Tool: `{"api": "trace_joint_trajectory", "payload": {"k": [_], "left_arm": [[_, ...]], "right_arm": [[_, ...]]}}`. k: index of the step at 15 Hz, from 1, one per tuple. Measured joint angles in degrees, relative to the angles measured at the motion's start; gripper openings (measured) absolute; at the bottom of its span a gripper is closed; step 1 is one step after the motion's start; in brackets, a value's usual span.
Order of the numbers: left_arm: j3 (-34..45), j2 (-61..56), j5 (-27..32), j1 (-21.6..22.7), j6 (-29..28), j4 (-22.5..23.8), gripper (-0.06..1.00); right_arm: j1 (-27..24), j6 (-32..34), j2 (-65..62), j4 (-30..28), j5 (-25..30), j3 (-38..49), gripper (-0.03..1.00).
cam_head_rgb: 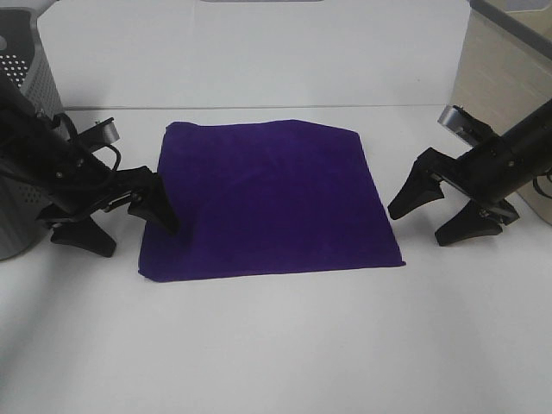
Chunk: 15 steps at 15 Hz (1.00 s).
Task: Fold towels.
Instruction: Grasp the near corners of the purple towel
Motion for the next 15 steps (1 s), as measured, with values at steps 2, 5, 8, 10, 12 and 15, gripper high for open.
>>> {"api": "trace_joint_trajectory", "payload": {"k": [2,5,8,10,12,15], "left_arm": [[-0.1,0.1,0.1,0.0,0.0,0.0,0.99],[-0.1,0.1,0.1,0.0,0.0,0.0,0.99],[-0.1,0.1,0.1,0.0,0.0,0.0,0.99],[-0.1,0.1,0.2,-0.1,0.0,-0.1,0.99],[-0.1,0.1,0.2,-0.1,0.0,-0.1,0.99],[-0.1,0.1,0.2,-0.1,0.0,-0.1,0.99]], "right_arm": [[0.0,0.0,0.1,0.3,-0.2,0.0,0.91],[0.0,0.0,0.1,0.3,-0.2,0.0,0.91],[0.0,0.0,0.1,0.3,-0.2,0.0,0.91],[0.0,0.1,0.1,0.3,-0.2,0.0,0.91],[0.0,0.1,0.1,0.3,-0.2,0.0,0.91],[0.0,0.2,0.1,0.3,-0.4,0.0,0.90]]}}
